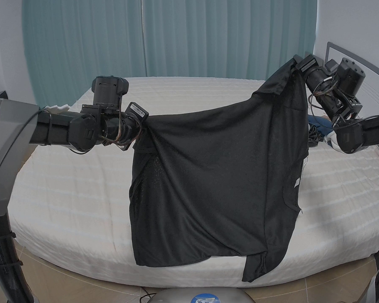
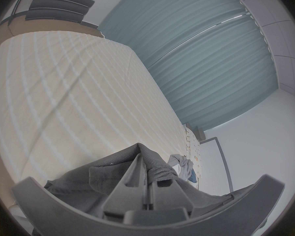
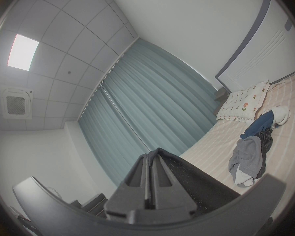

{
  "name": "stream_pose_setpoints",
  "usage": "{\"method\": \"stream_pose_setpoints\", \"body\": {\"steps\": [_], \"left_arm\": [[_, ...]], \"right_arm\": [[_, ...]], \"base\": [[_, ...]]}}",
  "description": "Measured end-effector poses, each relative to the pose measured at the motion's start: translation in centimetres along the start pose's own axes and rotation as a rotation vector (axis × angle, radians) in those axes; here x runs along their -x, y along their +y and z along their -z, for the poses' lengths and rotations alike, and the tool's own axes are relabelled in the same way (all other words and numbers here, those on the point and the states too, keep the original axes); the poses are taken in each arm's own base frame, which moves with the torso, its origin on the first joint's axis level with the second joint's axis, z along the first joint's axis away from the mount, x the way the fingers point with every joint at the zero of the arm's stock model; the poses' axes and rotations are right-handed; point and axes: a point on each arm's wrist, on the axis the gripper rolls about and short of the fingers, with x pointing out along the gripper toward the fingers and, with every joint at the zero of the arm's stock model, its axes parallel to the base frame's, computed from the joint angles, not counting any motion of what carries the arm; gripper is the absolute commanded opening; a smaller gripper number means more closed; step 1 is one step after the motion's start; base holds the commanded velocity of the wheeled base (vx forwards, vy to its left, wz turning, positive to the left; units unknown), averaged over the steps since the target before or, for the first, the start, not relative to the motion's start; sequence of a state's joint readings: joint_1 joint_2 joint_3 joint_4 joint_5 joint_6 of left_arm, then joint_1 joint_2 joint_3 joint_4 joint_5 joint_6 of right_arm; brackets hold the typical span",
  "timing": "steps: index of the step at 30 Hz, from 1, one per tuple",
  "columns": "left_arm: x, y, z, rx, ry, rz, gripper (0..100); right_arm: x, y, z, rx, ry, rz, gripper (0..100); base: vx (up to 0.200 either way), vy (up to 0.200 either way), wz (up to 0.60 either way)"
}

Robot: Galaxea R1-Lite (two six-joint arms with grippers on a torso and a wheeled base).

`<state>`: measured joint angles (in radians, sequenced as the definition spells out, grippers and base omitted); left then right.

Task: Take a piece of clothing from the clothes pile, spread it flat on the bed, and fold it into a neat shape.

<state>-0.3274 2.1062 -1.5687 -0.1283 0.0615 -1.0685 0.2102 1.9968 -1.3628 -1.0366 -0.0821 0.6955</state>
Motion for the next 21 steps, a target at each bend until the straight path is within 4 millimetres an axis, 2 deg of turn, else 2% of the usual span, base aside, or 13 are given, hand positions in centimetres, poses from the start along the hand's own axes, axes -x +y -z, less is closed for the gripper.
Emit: {"method": "stream_pose_setpoints", "body": {"steps": [4, 11, 18, 19, 20, 21], "left_arm": [[-2.2, 0.8, 0.6, 0.019, 0.009, -0.021, 0], [-5.5, 2.9, 2.4, 0.048, 0.044, -0.079, 0], [-8.1, 5.6, 4.2, 0.075, 0.080, -0.151, 0], [-8.4, 6.0, 4.4, 0.077, 0.084, -0.160, 0], [-8.7, 6.3, 4.7, 0.078, 0.088, -0.169, 100], [-8.9, 6.6, 4.9, 0.078, 0.092, -0.176, 100]], "right_arm": [[-0.4, -1.4, 2.5, 0.012, 0.019, 0.013, 0], [-0.7, -4.4, 7.8, 0.042, 0.075, 0.078, 0], [-0.3, -7.5, 12.1, 0.067, 0.139, 0.150, 0], [-0.2, -7.9, 12.7, 0.069, 0.151, 0.160, 100], [-0.1, -8.3, 13.3, 0.071, 0.163, 0.169, 100], [0.1, -8.6, 13.8, 0.072, 0.174, 0.175, 100]], "base": [[0.200, 0.000, 0.00], [0.000, 0.000, 0.00], [0.000, 0.000, 0.00], [0.000, 0.000, 0.00], [0.000, 0.000, 0.00], [0.000, 0.000, 0.00]]}}
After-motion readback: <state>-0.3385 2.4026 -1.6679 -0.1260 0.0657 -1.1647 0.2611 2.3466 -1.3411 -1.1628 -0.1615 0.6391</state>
